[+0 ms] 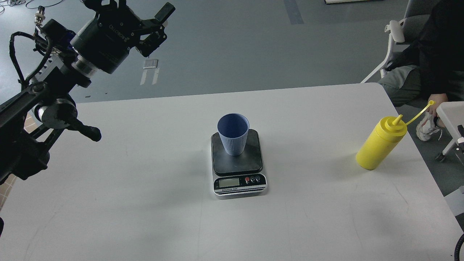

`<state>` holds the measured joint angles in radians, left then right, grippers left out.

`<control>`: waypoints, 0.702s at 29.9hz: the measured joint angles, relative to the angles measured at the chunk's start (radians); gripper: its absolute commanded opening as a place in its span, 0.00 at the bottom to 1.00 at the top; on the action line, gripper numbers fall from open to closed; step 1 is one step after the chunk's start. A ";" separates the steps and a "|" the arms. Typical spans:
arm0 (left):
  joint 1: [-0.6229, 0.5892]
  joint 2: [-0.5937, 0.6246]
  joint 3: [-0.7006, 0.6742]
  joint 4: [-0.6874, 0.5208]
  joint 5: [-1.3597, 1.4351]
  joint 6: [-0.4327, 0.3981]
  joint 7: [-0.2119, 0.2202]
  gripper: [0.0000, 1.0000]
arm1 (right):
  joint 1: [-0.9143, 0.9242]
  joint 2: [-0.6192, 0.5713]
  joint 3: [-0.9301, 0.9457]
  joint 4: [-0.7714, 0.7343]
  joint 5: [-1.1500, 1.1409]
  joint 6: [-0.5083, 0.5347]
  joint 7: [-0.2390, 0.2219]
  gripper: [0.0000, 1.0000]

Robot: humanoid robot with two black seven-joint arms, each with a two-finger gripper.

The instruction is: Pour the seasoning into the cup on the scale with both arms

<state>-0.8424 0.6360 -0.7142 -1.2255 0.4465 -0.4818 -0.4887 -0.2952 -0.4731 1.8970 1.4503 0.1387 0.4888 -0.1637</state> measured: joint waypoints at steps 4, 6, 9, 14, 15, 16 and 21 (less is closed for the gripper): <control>0.000 -0.018 -0.011 0.000 0.000 0.000 0.000 0.98 | 0.184 -0.137 0.006 -0.011 -0.015 0.000 0.000 0.99; -0.001 -0.023 -0.018 0.000 0.000 0.000 0.000 0.98 | 0.298 -0.187 0.003 -0.019 -0.035 0.000 -0.001 0.99; -0.001 -0.029 -0.030 0.002 0.000 0.000 0.000 0.98 | 0.490 -0.219 -0.019 -0.061 -0.147 0.000 -0.005 0.99; -0.001 -0.034 -0.070 0.003 0.000 0.000 0.000 0.98 | 0.781 -0.156 -0.203 -0.150 -0.386 0.000 -0.006 0.99; -0.001 -0.036 -0.078 0.002 0.000 0.000 0.000 0.98 | 0.828 -0.139 -0.251 -0.169 -0.431 0.000 -0.006 0.99; -0.001 -0.039 -0.087 0.004 0.000 0.001 0.000 0.98 | 0.870 -0.111 -0.288 -0.195 -0.482 0.000 -0.005 0.99; -0.001 -0.048 -0.129 0.015 -0.005 0.004 0.000 0.98 | 1.053 0.051 -0.407 -0.327 -0.688 0.000 0.002 0.99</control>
<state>-0.8438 0.5879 -0.8428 -1.2105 0.4419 -0.4781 -0.4887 0.7581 -0.4224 1.4896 1.1233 -0.5491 0.4888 -0.1613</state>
